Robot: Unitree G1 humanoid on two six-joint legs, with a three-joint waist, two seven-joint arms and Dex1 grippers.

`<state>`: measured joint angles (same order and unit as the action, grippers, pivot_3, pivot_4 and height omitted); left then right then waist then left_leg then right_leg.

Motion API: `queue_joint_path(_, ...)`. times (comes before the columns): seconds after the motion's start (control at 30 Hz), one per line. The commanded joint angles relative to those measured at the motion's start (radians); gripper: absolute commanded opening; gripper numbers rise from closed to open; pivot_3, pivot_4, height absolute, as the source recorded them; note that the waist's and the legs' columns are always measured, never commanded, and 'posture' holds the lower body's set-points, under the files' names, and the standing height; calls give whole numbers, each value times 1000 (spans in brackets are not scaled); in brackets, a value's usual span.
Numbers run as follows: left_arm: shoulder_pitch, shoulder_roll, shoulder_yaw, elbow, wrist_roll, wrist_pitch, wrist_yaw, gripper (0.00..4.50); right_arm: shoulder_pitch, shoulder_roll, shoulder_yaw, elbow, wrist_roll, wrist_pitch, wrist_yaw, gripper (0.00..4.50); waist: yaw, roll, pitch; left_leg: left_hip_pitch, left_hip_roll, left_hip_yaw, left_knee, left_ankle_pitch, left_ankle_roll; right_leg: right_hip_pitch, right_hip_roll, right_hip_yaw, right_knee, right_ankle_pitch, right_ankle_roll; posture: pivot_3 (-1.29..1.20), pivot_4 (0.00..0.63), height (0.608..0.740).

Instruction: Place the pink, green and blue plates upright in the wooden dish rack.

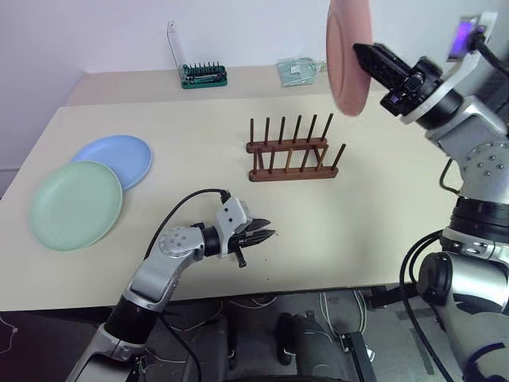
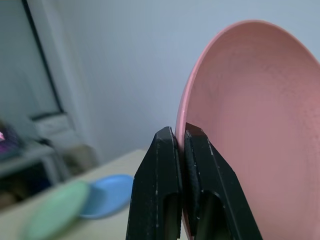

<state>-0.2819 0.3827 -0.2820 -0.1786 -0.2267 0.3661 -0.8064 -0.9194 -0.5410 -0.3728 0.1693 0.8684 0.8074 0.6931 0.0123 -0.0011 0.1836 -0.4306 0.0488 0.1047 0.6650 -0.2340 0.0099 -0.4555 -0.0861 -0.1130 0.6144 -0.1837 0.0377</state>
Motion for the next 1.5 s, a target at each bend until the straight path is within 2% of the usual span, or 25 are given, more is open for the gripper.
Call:
queue_joint_path(0.03,-10,-9,9,-24,-6,-12,4,1034,-59,14,-44,82,38,31,-40,43,-1,0,0,-1,0,0,0,0,0,-1,0,0,0,0,0,0,150,730)
queue_joint_path(0.47,10,-1,12,-40,-6,-11,14,1034,-94,30,-27,288,0,61,-69,43,-2,0,0,-6,1,-1,0,0,0,-7,4,0,1,2,3,0,150,730)
queue_joint_path(0.57,9,2,13,-41,-5,-10,14,1034,-98,31,-30,308,-6,51,-60,965,-2,1,0,-6,1,-1,0,0,0,-7,4,0,1,2,3,0,150,730)
queue_joint_path(0.73,11,4,24,-46,-5,-10,26,1034,-104,20,-13,295,-99,-83,-91,3421,-2,1,0,-6,1,0,0,0,0,-7,4,0,1,2,3,0,150,730)
queue_joint_path(0.9,24,-1,53,-64,-18,6,61,1034,-91,-12,8,260,-200,-202,-107,3421,-2,1,0,-6,1,0,0,0,0,-7,4,0,1,2,3,0,150,730)
queue_joint_path(1.0,17,-33,101,-61,-8,0,143,1034,-84,-53,35,240,-301,-323,-119,3421,0,1,0,-6,1,-1,0,0,0,-7,4,0,1,2,3,0,150,730)
queue_joint_path(1.03,5,-63,142,-53,-4,14,213,1550,-79,-67,48,212,-327,-358,-108,3485,1,1,0,-6,1,-1,0,0,0,-7,4,0,1,2,3,0,150,730)
queue_joint_path(1.07,-3,-84,170,-48,-2,27,261,1778,-75,-75,57,193,-342,-380,-99,3485,-1,1,0,-7,1,-1,0,0,0,-7,4,0,1,2,3,0,150,730)
queue_joint_path(1.1,-10,-109,212,-59,-5,33,318,2226,-68,-88,74,150,-355,-396,-76,3485,-1,1,0,-7,1,-1,0,0,0,-7,4,0,1,2,3,0,150,730)
queue_joint_path(1.23,-61,-184,382,-104,129,88,675,4302,2,-157,217,-90,-412,-437,92,3485,-8,1,0,-7,1,-1,0,0,0,-7,5,0,1,3,4,0,150,730)
queue_joint_path(1.27,-75,-198,435,-118,174,125,780,4458,17,-162,248,-127,-416,-439,126,3485,-12,0,0,-7,1,-1,0,0,0,-7,6,0,1,3,5,0,150,730)
queue_joint_path(1.37,-99,-244,568,-172,234,206,986,4458,41,-156,308,-174,-433,-445,181,3485,-17,0,0,-6,2,-2,0,0,0,-7,7,0,2,3,5,0,150,730)
queue_joint_path(1.5,-115,-290,711,-251,251,264,1144,4458,54,-130,371,-147,-488,-493,214,3485,-18,-2,1,-6,2,-1,1,0,0,-6,4,0,1,4,6,0,150,730)
